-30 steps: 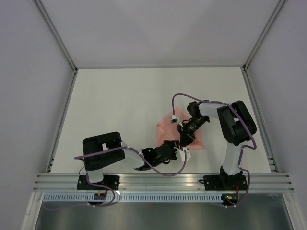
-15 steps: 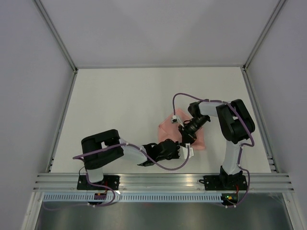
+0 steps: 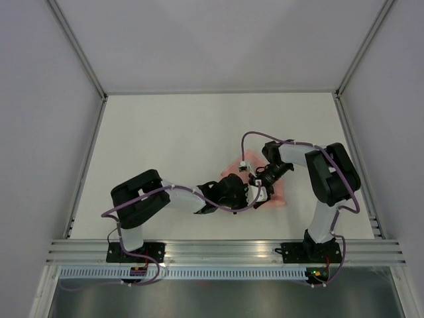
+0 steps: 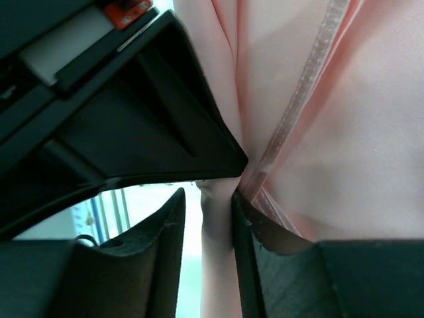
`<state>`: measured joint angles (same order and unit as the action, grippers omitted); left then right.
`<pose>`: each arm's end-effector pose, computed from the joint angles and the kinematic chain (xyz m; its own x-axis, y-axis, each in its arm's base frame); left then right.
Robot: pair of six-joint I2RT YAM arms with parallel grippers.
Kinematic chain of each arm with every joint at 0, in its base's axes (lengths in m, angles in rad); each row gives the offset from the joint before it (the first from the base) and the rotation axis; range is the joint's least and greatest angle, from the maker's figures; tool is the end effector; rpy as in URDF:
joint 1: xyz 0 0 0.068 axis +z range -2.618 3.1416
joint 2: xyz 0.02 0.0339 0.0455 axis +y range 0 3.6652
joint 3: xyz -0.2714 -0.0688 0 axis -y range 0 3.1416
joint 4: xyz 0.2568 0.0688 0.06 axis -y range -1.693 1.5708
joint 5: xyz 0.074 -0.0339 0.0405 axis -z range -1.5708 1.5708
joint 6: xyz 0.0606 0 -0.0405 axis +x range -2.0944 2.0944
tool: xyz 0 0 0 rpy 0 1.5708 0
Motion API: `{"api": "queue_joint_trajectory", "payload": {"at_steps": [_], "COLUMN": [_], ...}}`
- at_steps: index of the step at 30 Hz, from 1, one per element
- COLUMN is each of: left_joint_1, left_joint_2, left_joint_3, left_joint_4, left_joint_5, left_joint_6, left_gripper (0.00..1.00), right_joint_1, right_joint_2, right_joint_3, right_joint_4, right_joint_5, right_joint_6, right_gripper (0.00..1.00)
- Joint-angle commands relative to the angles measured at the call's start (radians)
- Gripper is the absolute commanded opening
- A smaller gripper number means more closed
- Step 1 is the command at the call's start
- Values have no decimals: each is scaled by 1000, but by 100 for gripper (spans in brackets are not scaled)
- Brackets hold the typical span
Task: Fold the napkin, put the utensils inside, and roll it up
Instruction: Roll the napkin with the utensil
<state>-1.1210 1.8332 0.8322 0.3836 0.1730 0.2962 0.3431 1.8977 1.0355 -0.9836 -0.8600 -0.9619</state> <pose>0.1595 -0.3544 0.1144 0.0360 0.5868 -0.8090 0.9803 0.1366 0.1427 0.2567 0.1405 0.1053 -0.4973 -0.7460 -0.4430 -0.7581 0.1254 0.6399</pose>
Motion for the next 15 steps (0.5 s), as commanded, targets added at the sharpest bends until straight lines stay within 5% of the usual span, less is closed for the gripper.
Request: {"api": "queue_joint_trajectory", "payload": {"at_steps": [1,15], "left_joint_1": [49,155], "left_joint_2": [66,120], "left_joint_3": [4,76], "left_joint_4": [-199,-321], "left_joint_5": [163,290], "left_joint_6": [-94,-192], "left_gripper": [2,2], "right_joint_1": [-1,-176], "right_joint_2": [-77,-340], "right_joint_3": [-51,-63], "right_joint_4": [223,295], "right_joint_5": [147,56], "right_joint_6": [-5,95], "right_gripper": [43,51]}}
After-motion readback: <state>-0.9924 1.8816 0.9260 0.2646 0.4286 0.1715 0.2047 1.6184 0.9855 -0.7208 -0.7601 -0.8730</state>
